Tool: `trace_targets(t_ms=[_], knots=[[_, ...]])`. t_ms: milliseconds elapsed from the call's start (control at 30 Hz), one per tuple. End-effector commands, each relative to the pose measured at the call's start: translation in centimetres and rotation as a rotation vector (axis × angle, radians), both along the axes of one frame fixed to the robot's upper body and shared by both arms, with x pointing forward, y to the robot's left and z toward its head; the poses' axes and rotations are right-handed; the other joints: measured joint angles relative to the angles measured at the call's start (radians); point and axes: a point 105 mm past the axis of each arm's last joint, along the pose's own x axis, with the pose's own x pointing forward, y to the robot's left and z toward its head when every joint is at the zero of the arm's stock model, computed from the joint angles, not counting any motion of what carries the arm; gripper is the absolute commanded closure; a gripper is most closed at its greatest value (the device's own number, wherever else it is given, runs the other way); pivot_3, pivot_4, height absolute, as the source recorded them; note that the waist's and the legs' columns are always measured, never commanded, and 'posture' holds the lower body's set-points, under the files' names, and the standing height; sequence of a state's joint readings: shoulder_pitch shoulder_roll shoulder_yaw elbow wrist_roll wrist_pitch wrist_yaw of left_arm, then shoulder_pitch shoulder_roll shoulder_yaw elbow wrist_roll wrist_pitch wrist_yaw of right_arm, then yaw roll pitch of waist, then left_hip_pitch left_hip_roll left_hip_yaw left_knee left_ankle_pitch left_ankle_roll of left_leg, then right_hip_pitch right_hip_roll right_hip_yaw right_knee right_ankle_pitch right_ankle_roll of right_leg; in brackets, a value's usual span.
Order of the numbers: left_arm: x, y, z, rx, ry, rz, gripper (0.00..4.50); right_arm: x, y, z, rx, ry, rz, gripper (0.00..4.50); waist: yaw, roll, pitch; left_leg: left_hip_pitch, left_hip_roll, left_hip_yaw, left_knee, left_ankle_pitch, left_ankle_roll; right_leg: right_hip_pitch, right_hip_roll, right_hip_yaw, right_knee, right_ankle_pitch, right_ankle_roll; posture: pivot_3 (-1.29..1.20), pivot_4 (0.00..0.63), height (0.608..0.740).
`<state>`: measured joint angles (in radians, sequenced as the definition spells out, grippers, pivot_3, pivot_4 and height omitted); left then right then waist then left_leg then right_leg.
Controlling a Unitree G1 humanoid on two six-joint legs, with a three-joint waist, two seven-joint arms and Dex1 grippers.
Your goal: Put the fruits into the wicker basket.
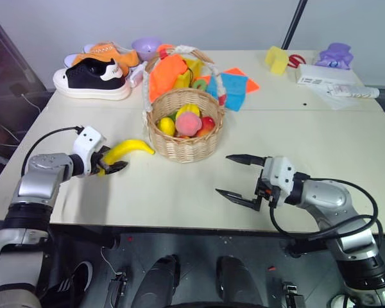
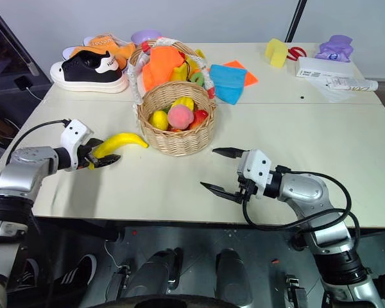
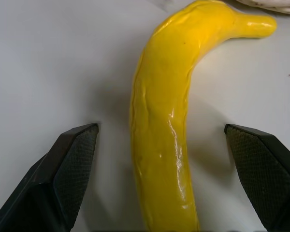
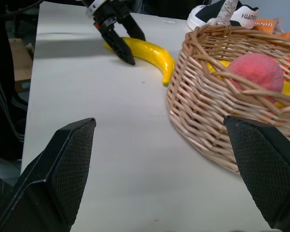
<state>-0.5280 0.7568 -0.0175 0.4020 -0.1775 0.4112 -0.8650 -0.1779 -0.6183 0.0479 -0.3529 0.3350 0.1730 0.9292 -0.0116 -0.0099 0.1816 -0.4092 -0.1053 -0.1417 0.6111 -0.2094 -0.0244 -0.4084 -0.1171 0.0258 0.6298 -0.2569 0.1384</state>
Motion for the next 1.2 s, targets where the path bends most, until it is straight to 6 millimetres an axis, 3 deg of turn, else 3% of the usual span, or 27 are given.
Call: trace_targets(t_ms=[33, 67, 167, 367, 500, 700, 800, 867, 967, 1100, 1200], knots=[[0.3, 0.2, 0.2, 0.05, -0.014, 0.009, 0.0, -0.3, 0.9, 1.3, -0.003, -0.051, 0.022, 0.07, 0.001, 0.0, 0.0, 0.0, 0.0, 0.0, 0.0, 0.0, 0.0, 0.0, 0.0, 0.0, 0.0, 0.0, 0.0, 0.0, 0.15, 0.74], [0.3, 0.4, 0.1, 0.061, -0.014, 0.018, 0.0, -0.2, 1.0, 1.4, -0.006, -0.052, 0.02, 0.07, 0.001, 0.0, 0.0, 0.0, 0.0, 0.0, 0.0, 0.0, 0.0, 0.0, 0.0, 0.0, 0.0, 0.0, 0.0, 0.0, 0.15, 0.74], [0.5, 0.6, 0.2, 0.047, -0.027, 0.038, 0.88, 0.0, 1.1, 1.6, -0.003, -0.054, 0.018, 0.0, 0.001, 0.0, 0.0, 0.0, 0.0, 0.0, 0.001, 0.0, 0.0, 0.001, 0.0, 0.0, 0.0, 0.0, 0.0, 0.0, 0.15, 0.74], [0.2, 0.4, 1.2, 0.01, -0.055, 0.042, 3.87, 0.4, 0.9, 1.3, -0.01, -0.056, 0.011, 0.0, -0.003, 0.0, 0.0, 0.0, 0.0, 0.0, 0.001, 0.0, 0.0, 0.0, 0.0, 0.0, 0.001, 0.0, 0.0, 0.0, 0.15, 0.74], [-0.8, 0.4, 2.2, -0.033, -0.069, 0.038, 3.97, 0.4, 0.6, 1.2, -0.01, -0.054, 0.004, 0.0, -0.003, 0.0, 0.0, 0.0, 0.0, 0.0, 0.001, 0.0, 0.0, 0.0, 0.0, 0.0, 0.001, 0.0, 0.0, 0.0, 0.15, 0.74], [-4.8, -0.5, 6.1, -0.168, -0.159, -0.029, 3.97, 0.8, -0.7, 0.5, -0.015, -0.057, -0.033, 0.0, 0.0, 0.0, 0.0, 0.0, 0.0, 0.0, 0.0, 0.0, 0.0, 0.0, 0.0, 0.0, 0.001, 0.0, 0.0, 0.0, 0.15, 0.74], [-5.8, -1.9, 8.3, -0.232, -0.255, -0.072, 3.97, 1.1, -1.1, 0.2, -0.018, -0.064, -0.045, 0.0, 0.004, -0.001, 0.0, 0.0, 0.0, 0.0, 0.001, 0.0, 0.0, 0.001, -0.001, 0.0, 0.0, 0.0, 0.0, 0.0, 0.15, 0.74], [-6.4, -4.0, 9.6, -0.32, -0.282, -0.115, 3.97, 1.4, -1.2, 0.2, -0.018, -0.076, -0.052, 0.0, 0.004, -0.001, 0.0, 0.0, -0.001, 0.0, 0.002, 0.0, 0.0, 0.002, -0.001, 0.0, 0.0, 0.0, 0.0, 0.0, 0.15, 0.74], [-6.3, -6.0, 10.5, -0.399, -0.283, -0.116, 3.97, 1.8, -1.3, 0.5, -0.001, -0.09, -0.06, 0.0, 0.002, -0.001, 0.0, 0.0, 0.0, 0.0, 0.003, 0.0, 0.0, 0.002, -0.001, 0.0, 0.0, 0.0, 0.0, 0.0, 0.15, 0.74], [-3.3, -9.0, 12.8, -0.511, -0.36, -0.04, 3.97, 2.3, -1.5, 1.3, 0.047, -0.115, -0.092, 0.0, 0.004, -0.001, 0.0, 0.001, 0.0, 0.0, 0.003, 0.0, 0.0, 0.002, 0.001, 0.0, 0.001, 0.0, 0.0, 0.0, 0.15, 0.74], [-2.2, -10.9, 13.3, -0.529, -0.357, -0.026, 3.97, 3.1, -2.0, 2.2, 0.109, -0.136, -0.16, 0.0, 0.003, -0.003, 0.0, 0.001, -0.001, 0.0, 0.004, 0.0, 0.0, 0.003, 0.0, 0.0, 0.001, 0.0, 0.0, 0.0, 0.15, 0.74]])
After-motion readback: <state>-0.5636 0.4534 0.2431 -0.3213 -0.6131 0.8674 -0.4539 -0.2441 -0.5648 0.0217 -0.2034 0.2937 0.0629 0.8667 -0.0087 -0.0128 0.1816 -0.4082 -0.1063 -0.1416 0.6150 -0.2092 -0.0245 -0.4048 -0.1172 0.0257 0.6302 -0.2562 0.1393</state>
